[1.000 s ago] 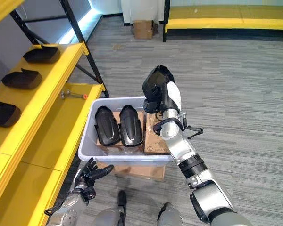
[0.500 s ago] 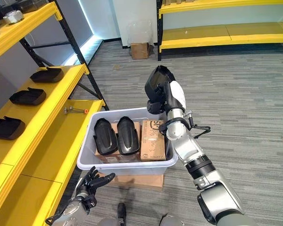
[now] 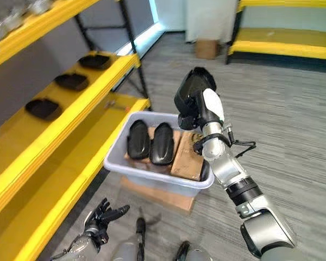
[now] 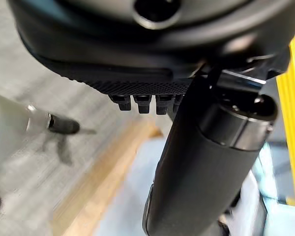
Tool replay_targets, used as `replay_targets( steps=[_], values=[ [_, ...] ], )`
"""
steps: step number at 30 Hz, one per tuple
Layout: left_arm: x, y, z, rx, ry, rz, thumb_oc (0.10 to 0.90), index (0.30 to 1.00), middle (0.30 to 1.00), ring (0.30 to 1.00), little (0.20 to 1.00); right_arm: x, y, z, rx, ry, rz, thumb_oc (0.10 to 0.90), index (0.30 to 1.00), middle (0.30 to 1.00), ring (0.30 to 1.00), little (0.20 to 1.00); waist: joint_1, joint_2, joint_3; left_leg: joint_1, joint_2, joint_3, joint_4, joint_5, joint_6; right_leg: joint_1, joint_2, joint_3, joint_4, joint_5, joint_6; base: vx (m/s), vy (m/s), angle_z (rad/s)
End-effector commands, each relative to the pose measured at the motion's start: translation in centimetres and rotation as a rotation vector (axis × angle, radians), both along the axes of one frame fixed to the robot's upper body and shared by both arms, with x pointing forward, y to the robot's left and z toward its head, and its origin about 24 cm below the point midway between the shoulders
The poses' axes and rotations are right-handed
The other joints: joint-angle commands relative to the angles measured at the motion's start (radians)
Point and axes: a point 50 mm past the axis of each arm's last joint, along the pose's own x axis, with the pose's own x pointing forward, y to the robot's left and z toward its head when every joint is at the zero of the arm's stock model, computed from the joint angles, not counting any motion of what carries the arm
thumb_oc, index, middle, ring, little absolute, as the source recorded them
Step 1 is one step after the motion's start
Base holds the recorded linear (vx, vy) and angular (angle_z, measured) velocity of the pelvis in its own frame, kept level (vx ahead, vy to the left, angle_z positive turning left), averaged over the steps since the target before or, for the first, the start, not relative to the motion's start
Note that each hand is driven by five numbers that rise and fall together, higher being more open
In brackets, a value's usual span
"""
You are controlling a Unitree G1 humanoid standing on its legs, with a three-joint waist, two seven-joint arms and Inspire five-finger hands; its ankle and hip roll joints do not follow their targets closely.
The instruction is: Move parts from the plastic box to the shelf.
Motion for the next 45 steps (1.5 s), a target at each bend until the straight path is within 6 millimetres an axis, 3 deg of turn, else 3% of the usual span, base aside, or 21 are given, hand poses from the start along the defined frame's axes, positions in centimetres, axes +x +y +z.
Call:
replay_targets(
  steps=[1, 3, 4, 7, 12, 22, 26, 31, 34, 35, 37, 38, 39, 40, 41, 43, 45],
  values=[
    [3.2, 0.0, 3.7, -0.012, -0.227, -0.047, 0.900, 1.000, 1.000, 1.000, 1.000, -1.4, 3.1, 10.3, -0.087, -0.474, 0.154, 0.400, 0.300, 0.300, 0.300, 0.300, -0.063, -0.054, -0.010, 0.185, 0.072, 0.129, 0.108, -0.184, 0.010, 0.177, 0.025, -0.019, -0.254, 0.019, 0.160, -0.06, -0.057, 1.07],
    [3.5, -0.5, 3.8, -0.021, -0.234, -0.086, 0.900, 1.000, 1.000, 1.000, 1.000, -1.5, 2.1, 10.1, -0.108, -0.463, 0.125, 0.400, 0.300, 0.300, 0.300, 0.300, -0.088, -0.056, -0.018, 0.214, 0.112, 0.213, 0.065, -0.215, 0.009, 0.179, -0.002, -0.078, -0.235, 0.028, 0.166, -0.06, 0.093, 1.39],
    [3.5, -0.9, 3.7, -0.029, -0.231, -0.111, 0.900, 1.000, 1.000, 1.000, 1.000, -1.6, 1.7, 9.8, -0.114, -0.449, 0.125, 0.400, 0.300, 0.300, 0.300, 0.300, -0.096, -0.051, -0.025, 0.230, 0.087, 0.221, 0.012, -0.249, 0.014, 0.181, -0.015, -0.099, -0.228, 0.036, 0.182, -0.02, 0.130, 1.61],
    [3.6, -1.1, 3.8, -0.026, -0.238, -0.129, 0.900, 1.000, 1.000, 1.000, 1.000, -1.8, 1.0, 9.2, -0.118, -0.436, 0.114, 0.400, 0.300, 0.300, 0.300, 0.300, -0.104, -0.047, -0.039, 0.267, 0.063, 0.231, -0.093, -0.249, 0.020, 0.173, -0.038, -0.115, -0.185, 0.049, 0.199, -0.01, 0.183, 0.99],
    [3.4, -0.4, 4.0, 0.021, -0.249, -0.182, 0.900, 1.000, 1.000, 1.000, 1.000, -2.1, -0.1, 8.8, -0.221, -0.413, 0.123, 0.400, 0.300, 0.300, 0.300, 0.300, -0.077, -0.074, -0.050, 0.292, 0.002, 0.210, -0.190, -0.236, 0.051, 0.174, -0.076, -0.133, -0.213, 0.124, 0.236, -0.01, 0.145, 0.20],
    [2.5, 0.5, 3.8, 0.031, -0.236, -0.147, 0.900, 1.000, 1.000, 1.000, 1.000, -1.8, 0.5, 8.0, -0.343, -0.358, 0.169, 0.400, 0.300, 0.300, 0.300, 0.300, -0.032, -0.110, -0.064, 0.307, -0.050, 0.176, -0.240, -0.243, 0.085, 0.179, -0.116, -0.153, -0.219, 0.186, 0.282, -0.01, 0.093, 0.12],
    [2.6, 0.6, 4.2, 0.042, -0.256, -0.159, 0.900, 1.000, 1.000, 1.000, 1.000, -1.4, 1.6, 7.3, -0.463, -0.342, 0.199, 0.400, 0.300, 0.300, 0.300, 0.300, 0.006, -0.140, -0.083, 0.313, -0.086, 0.135, -0.212, -0.279, 0.114, 0.203, -0.164, -0.155, -0.204, 0.229, 0.321, 0.01, 0.158, 0.21],
    [2.7, 0.6, 4.3, 0.045, -0.261, -0.165, 0.900, 1.000, 1.000, 1.000, 1.000, -1.2, 1.8, 7.1, -0.490, -0.333, 0.202, 0.400, 0.300, 0.300, 0.300, 0.300, 0.015, -0.150, -0.088, 0.316, -0.096, 0.127, -0.206, -0.289, 0.123, 0.206, -0.178, -0.151, -0.199, 0.244, 0.334, 0.00, 0.073, 0.07],
    [2.8, 0.5, 4.5, 0.043, -0.272, -0.171, 0.900, 1.000, 1.000, 1.000, 1.000, -1.0, 2.0, 7.1, -0.515, -0.325, 0.206, 0.400, 0.300, 0.300, 0.300, 0.300, 0.029, -0.158, -0.086, 0.313, -0.113, 0.110, -0.177, -0.311, 0.141, 0.206, -0.214, -0.141, -0.172, 0.269, 0.350, -0.01, 0.097, 0.09],
    [2.9, 0.5, 4.6, 0.040, -0.278, -0.170, 0.900, 1.000, 1.000, 1.000, 1.000, -1.0, 2.0, 6.9, -0.509, -0.320, 0.204, 0.400, 0.300, 0.300, 0.300, 0.300, 0.028, -0.157, -0.082, 0.314, -0.122, 0.104, -0.172, -0.316, 0.148, 0.199, -0.231, -0.128, -0.142, 0.288, 0.360, -0.01, 0.173, 0.15],
    [3.0, 0.5, 4.8, 0.047, -0.289, -0.178, 0.900, 1.000, 1.000, 1.000, 1.000, -1.1, 2.3, 6.9, -0.517, -0.325, 0.211, 0.400, 0.300, 0.300, 0.300, 0.300, 0.017, -0.150, -0.060, 0.323, -0.140, 0.075, -0.172, -0.317, 0.164, 0.165, -0.278, -0.033, -0.045, 0.363, 0.385, -0.02, 0.136, 0.24],
    [3.0, 0.5, 4.8, 0.047, -0.290, -0.178, 0.900, 1.000, 1.000, 1.000, 1.000, -1.0, 2.3, 7.0, -0.517, -0.326, 0.211, 0.400, 0.300, 0.300, 0.300, 0.300, 0.018, -0.151, -0.060, 0.323, -0.143, 0.077, -0.172, -0.317, 0.166, 0.161, -0.282, -0.028, -0.040, 0.363, 0.387, -0.05, 0.041, 0.39],
    [3.2, 0.6, 5.0, 0.054, -0.296, -0.184, 0.900, 1.000, 1.000, 1.000, 1.000, -1.1, 2.4, 7.0, -0.524, -0.330, 0.213, 0.400, 0.300, 0.300, 0.300, 0.300, 0.012, -0.148, -0.052, 0.321, -0.141, 0.065, -0.171, -0.313, 0.167, 0.138, -0.279, 0.030, -0.014, 0.358, 0.382, -0.12, 0.016, 0.54],
    [3.5, 0.6, 5.2, 0.061, -0.307, -0.192, 0.900, 1.000, 1.000, 1.000, 1.000, -1.2, 2.3, 7.2, -0.529, -0.337, 0.211, 0.400, 0.300, 0.300, 0.300, 0.300, 0.003, -0.152, -0.043, 0.305, -0.146, 0.062, -0.169, -0.287, 0.171, 0.112, -0.265, 0.085, -0.015, 0.376, 0.356, -0.14, -0.021, 0.56],
    [3.7, 0.6, 5.3, 0.068, -0.310, -0.203, 0.900, 1.000, 1.000, 1.000, 1.000, -1.3, 2.1, 7.1, -0.540, -0.336, 0.210, 0.400, 0.300, 0.300, 0.300, 0.300, -0.012, -0.150, -0.040, 0.297, -0.146, 0.028, -0.167, -0.280, 0.169, 0.091, -0.217, 0.187, -0.023, 0.364, 0.352, -0.11, -0.045, 0.86],
    [3.8, 0.4, 5.3, 0.065, -0.313, -0.212, 0.900, 1.000, 1.000, 1.000, 1.000, -1.6, 1.6, 6.8, -0.546, -0.332, 0.206, 0.400, 0.300, 0.300, 0.300, 0.300, -0.028, -0.147, -0.042, 0.288, -0.145, -0.024, -0.166, -0.271, 0.156, 0.072, -0.140, 0.316, -0.055, 0.304, 0.336, 0.03, -0.070, 0.95],
    [3.8, 0.3, 5.2, 0.067, -0.311, -0.223, 0.900, 1.000, 1.000, 1.000, 1.000, -1.7, 1.0, 6.7, -0.540, -0.327, 0.194, 0.400, 0.300, 0.300, 0.300, 0.300, -0.045, -0.146, -0.044, 0.273, -0.145, -0.076, -0.165, -0.263, 0.141, 0.075, -0.086, 0.385, -0.111, 0.244, 0.326, 0.06, -0.097, 0.82]
  ],
)
